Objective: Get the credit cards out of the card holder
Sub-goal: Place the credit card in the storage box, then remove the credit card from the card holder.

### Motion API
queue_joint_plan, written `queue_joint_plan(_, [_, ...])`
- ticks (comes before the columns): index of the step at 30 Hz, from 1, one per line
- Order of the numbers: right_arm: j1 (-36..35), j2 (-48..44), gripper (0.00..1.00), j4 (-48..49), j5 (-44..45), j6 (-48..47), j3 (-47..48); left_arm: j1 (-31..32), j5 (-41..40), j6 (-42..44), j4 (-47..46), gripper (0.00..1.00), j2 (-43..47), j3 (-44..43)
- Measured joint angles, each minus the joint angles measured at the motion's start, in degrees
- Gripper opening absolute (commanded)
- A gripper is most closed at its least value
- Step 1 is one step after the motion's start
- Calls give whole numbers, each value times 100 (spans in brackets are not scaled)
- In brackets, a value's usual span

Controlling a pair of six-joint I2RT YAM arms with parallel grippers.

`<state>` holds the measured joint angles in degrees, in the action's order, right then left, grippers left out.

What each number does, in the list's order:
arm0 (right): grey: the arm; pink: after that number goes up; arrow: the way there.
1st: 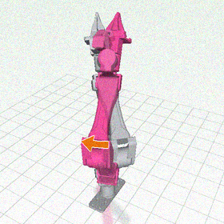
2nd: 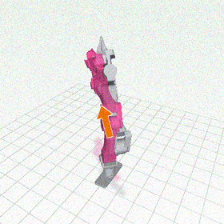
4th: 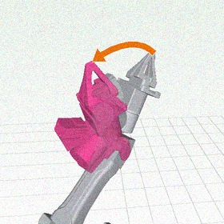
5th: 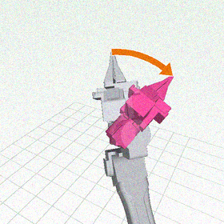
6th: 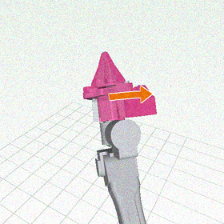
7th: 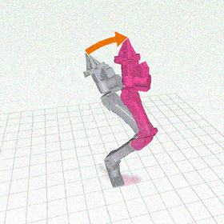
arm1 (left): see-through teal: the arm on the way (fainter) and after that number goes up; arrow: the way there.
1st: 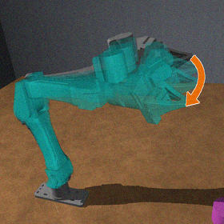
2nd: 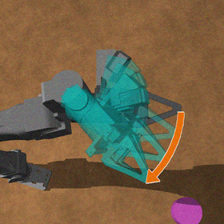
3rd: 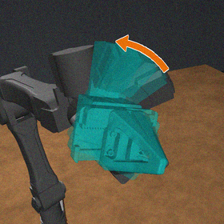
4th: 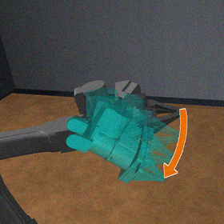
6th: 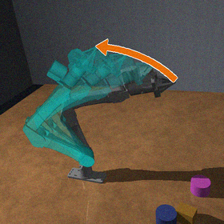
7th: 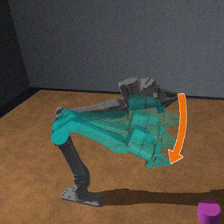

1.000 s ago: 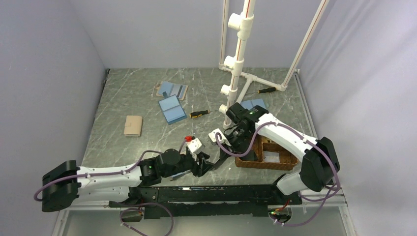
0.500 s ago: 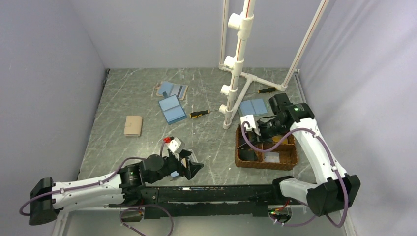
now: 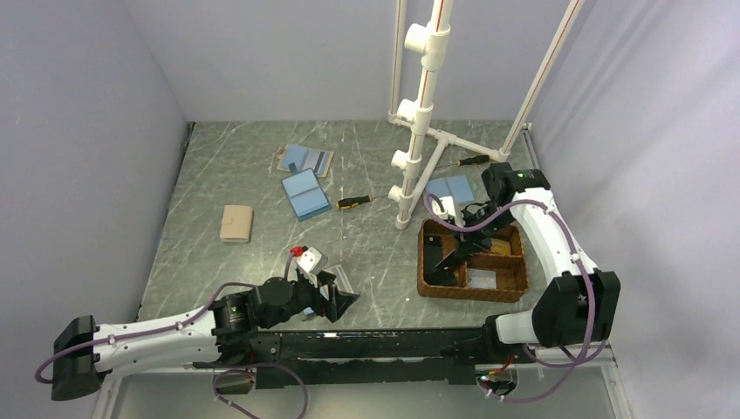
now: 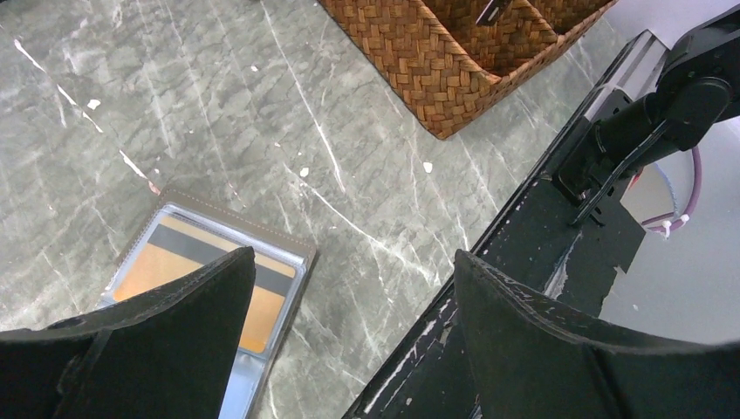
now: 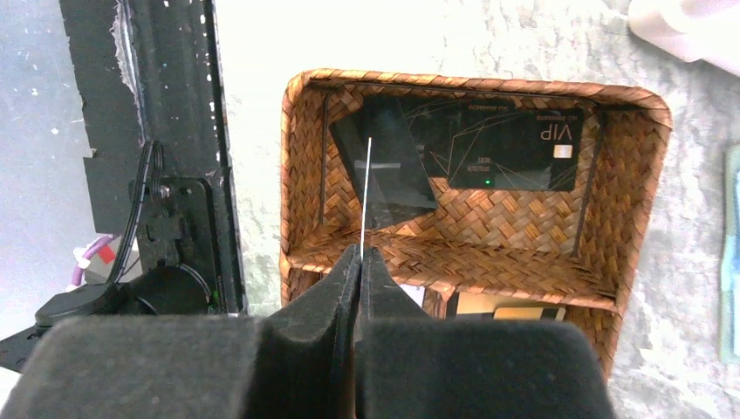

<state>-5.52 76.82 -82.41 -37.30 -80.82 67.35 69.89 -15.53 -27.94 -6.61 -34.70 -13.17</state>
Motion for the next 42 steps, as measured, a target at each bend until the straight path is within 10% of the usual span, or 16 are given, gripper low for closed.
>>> queue_joint_plan(12, [-946,24,42,2210,1154,1705,-977,0,2,-24,7,89,-39,0])
queue_joint_plan(18, [-804,-763,47,3497,1718,2590,-1207,0,-50,-92,2,98,-31,0])
queue_joint_plan(28, [-929,-1316,58,2520,-245,1462,-1172,0,-708,-957,140,99,125,186])
queue_joint_plan(35, [-1681,-1325,55,1937,-1335,382,-1318,0,-942,-1731,608,95,339,192])
queue_joint_plan(42, [-2931,-1019,26,2697,-1102,986,-1427,0,-1167,-2354,1349,86,361,127])
